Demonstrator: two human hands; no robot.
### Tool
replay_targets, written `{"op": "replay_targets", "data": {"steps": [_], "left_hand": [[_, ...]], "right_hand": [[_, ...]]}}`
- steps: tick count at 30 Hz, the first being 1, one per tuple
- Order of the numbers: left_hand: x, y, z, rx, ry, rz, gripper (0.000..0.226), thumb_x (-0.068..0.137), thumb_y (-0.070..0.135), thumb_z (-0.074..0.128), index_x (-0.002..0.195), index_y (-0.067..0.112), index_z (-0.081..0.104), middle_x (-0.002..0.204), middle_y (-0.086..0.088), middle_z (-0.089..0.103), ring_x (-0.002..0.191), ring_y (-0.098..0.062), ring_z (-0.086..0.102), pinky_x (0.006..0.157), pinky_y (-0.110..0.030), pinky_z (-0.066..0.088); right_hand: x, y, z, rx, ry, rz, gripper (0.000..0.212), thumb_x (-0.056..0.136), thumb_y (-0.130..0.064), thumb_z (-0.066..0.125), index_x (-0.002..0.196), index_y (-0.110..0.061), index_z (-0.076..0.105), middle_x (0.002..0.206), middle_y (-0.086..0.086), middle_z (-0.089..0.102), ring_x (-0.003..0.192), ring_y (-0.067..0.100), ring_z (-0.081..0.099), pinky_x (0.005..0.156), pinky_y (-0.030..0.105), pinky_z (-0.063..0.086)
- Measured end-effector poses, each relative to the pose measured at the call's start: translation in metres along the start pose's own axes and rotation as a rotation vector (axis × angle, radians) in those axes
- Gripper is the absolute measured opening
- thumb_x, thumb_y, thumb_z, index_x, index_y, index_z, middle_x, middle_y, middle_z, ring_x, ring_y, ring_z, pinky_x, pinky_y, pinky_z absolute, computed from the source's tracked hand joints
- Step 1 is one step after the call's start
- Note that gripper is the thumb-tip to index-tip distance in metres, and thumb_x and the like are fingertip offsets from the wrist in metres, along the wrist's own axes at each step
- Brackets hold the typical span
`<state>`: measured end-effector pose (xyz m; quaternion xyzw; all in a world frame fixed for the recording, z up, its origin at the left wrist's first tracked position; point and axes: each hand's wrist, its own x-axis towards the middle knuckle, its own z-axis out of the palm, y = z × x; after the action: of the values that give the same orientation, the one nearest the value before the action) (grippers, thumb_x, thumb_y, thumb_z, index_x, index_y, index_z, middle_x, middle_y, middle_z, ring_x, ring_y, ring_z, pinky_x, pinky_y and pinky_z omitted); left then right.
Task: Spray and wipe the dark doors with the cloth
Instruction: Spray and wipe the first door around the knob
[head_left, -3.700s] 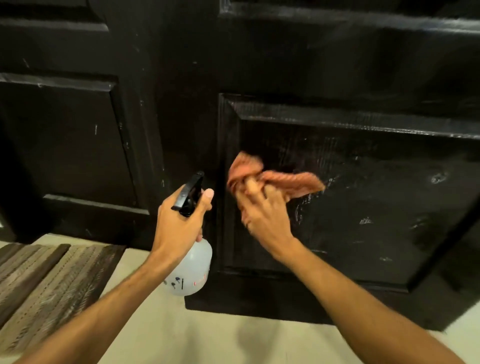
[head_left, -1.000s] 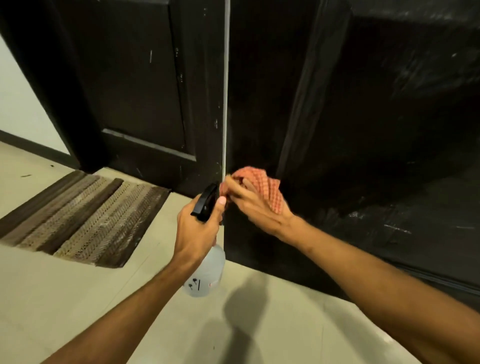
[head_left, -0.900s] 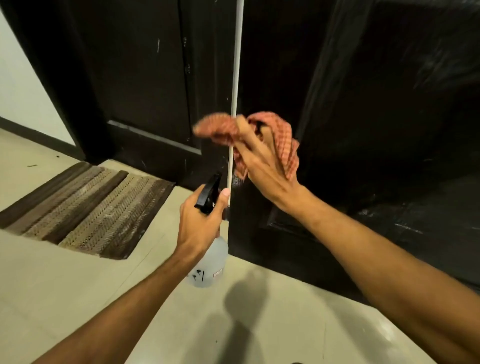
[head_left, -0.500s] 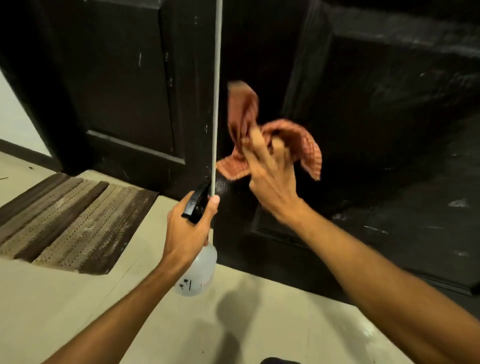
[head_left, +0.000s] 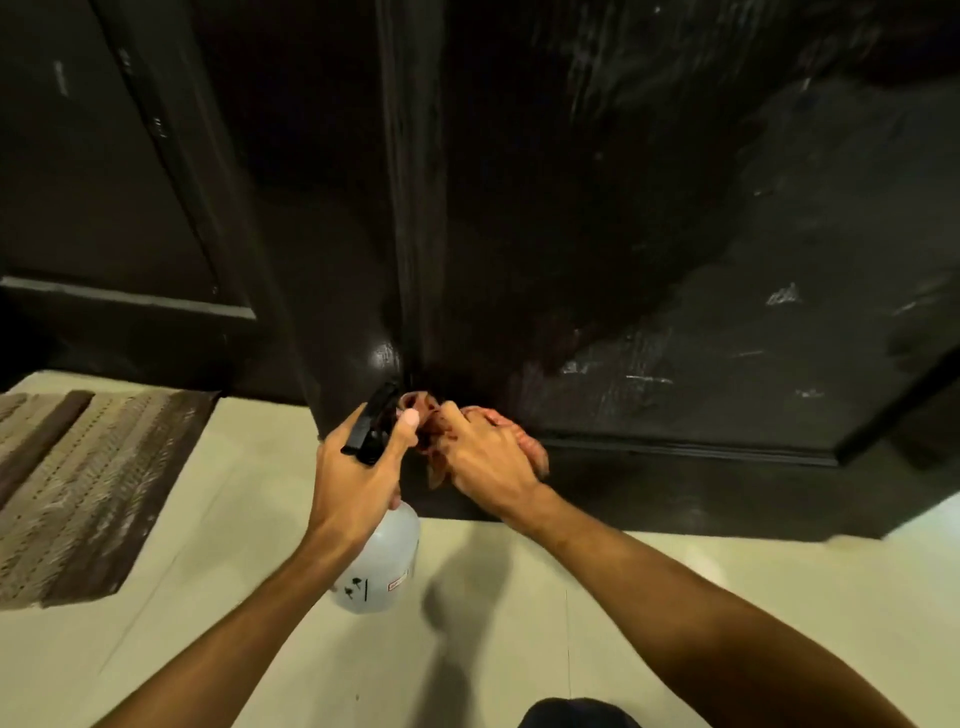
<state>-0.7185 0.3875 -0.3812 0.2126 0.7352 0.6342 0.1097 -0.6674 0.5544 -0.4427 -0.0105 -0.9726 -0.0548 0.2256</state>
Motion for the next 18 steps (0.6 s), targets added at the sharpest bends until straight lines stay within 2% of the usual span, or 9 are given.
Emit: {"op": "replay_targets", "data": {"steps": [1,3,5,8,10,14,16,17,18], "left_hand": [[0.002,0.003,0.005,-0.012,-0.015,0.002,0.036,0.091,0.044,0.066,0.106,0.011,0.071,0.068,-0.013,0.067,0.042,-0.011,0.051,0.044,-0.022,0.048],[0.008,0.005,0.010,-0.015,-0.030,0.012,0.030,0.095,0.039,0.067,0.107,0.011,0.070,0.060,-0.011,0.060,0.042,-0.012,0.050,0.044,-0.022,0.047],[0.011,-0.003,0.008,-0.001,-0.014,0.025,0.023,0.095,0.037,0.068,0.103,0.015,0.068,0.056,-0.006,0.058,0.042,-0.013,0.051,0.044,-0.022,0.047],[0.001,-0.018,0.003,0.010,0.005,0.002,0.020,0.092,0.042,0.067,0.095,0.022,0.066,0.051,-0.006,0.057,0.041,-0.013,0.050,0.043,-0.022,0.046],[0.001,-0.017,0.005,0.014,-0.014,-0.020,0.022,0.092,0.041,0.067,0.094,0.019,0.066,0.049,-0.011,0.051,0.040,-0.014,0.048,0.043,-0.021,0.046],[0.009,-0.022,0.013,0.012,-0.044,-0.037,0.028,0.097,0.035,0.066,0.099,0.007,0.068,0.046,0.003,0.052,0.039,-0.014,0.045,0.043,-0.021,0.045],[0.004,-0.028,0.020,0.006,-0.062,-0.053,0.029,0.098,0.033,0.066,0.098,0.004,0.069,0.049,0.006,0.058,0.041,-0.014,0.044,0.043,-0.021,0.044],[0.002,-0.028,0.022,-0.003,-0.066,-0.057,0.029,0.097,0.034,0.066,0.098,0.005,0.069,0.052,0.003,0.061,0.042,-0.016,0.044,0.043,-0.022,0.043],[0.003,-0.029,0.024,-0.012,-0.069,-0.055,0.028,0.097,0.034,0.067,0.098,0.006,0.069,0.058,-0.005,0.064,0.044,-0.018,0.044,0.042,-0.023,0.043]], "right_hand": [[0.006,0.004,-0.003,0.017,0.040,0.046,0.017,0.084,-0.017,0.072,0.101,-0.012,0.074,0.122,0.006,0.037,0.083,0.029,0.064,0.062,0.042,0.058],[0.024,0.010,-0.014,0.056,0.242,0.156,0.012,0.088,-0.020,0.069,0.098,-0.015,0.073,0.117,0.007,0.049,0.076,0.025,0.061,0.065,0.037,0.056],[0.027,0.004,-0.002,0.027,0.336,0.168,0.013,0.089,-0.023,0.070,0.100,-0.016,0.073,0.113,0.011,0.056,0.072,0.023,0.061,0.059,0.034,0.053],[-0.007,-0.013,0.043,-0.024,0.078,0.090,0.023,0.080,-0.029,0.082,0.100,-0.020,0.076,0.122,0.011,0.043,0.073,0.026,0.064,0.054,0.034,0.052],[-0.021,-0.002,0.051,0.047,0.033,0.156,0.027,0.077,-0.027,0.085,0.101,-0.018,0.075,0.124,0.011,0.039,0.080,0.030,0.065,0.058,0.039,0.055],[-0.055,0.029,0.033,0.141,0.247,0.365,0.024,0.085,-0.017,0.078,0.108,-0.020,0.071,0.131,0.010,0.046,0.102,0.037,0.063,0.065,0.043,0.059],[-0.083,0.033,0.035,0.140,0.372,0.565,0.022,0.082,-0.010,0.072,0.103,-0.017,0.073,0.130,0.006,0.043,0.103,0.037,0.063,0.080,0.037,0.057],[-0.086,0.031,0.040,0.155,0.430,0.641,0.022,0.077,-0.006,0.072,0.097,-0.014,0.076,0.128,0.007,0.044,0.102,0.036,0.062,0.087,0.031,0.052],[-0.078,0.025,0.045,0.169,0.467,0.654,0.022,0.074,-0.002,0.073,0.093,-0.012,0.076,0.123,0.009,0.047,0.098,0.033,0.061,0.089,0.026,0.048]]}}
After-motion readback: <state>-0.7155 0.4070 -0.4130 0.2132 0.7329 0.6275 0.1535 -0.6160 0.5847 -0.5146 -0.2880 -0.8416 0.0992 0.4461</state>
